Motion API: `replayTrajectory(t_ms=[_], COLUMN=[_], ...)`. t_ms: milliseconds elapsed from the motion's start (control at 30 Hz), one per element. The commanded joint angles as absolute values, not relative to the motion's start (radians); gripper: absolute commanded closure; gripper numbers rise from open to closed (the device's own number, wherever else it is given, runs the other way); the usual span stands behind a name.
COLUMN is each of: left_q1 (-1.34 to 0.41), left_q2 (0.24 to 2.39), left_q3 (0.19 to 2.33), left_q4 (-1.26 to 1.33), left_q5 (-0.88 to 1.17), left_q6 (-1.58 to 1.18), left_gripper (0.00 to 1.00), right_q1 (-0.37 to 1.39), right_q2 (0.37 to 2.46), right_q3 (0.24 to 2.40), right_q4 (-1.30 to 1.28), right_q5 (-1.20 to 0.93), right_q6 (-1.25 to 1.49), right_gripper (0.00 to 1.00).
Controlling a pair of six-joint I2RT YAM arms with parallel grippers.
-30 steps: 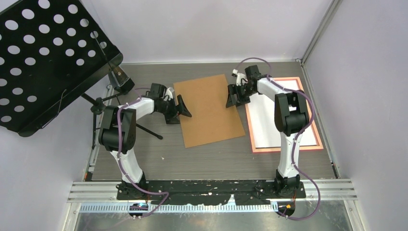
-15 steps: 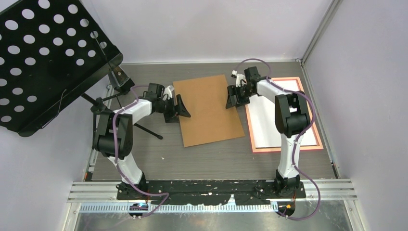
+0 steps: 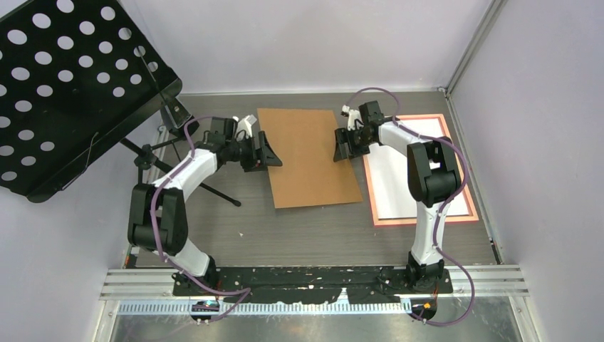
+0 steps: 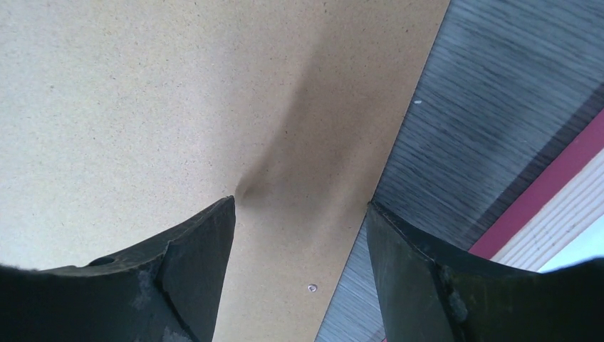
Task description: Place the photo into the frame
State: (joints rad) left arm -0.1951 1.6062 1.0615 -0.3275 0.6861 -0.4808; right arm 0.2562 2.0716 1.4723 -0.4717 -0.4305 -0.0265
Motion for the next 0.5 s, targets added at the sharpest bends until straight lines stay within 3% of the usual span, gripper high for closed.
replayTrajectory(t_ms=[0,467], left_q1=[-0.219,-0.289], left_q2=[1.522,1.484], left_q3=[1.11,1.215], left_q4=[-0.305,-0.301], left_q5=[0.78,0.796], left_q6=[-0.456,-0.509], left_gripper=[0.28,0.25], right_q1=[0.306,0.33], right_q2=[2.063,2.042], right_q3=[1.419,1.366], right_q4=[-0.517,-0.469], right_q5=[-0.498,-0.644], right_q6=[-0.001,0.031], right_gripper=[0.27,0.26])
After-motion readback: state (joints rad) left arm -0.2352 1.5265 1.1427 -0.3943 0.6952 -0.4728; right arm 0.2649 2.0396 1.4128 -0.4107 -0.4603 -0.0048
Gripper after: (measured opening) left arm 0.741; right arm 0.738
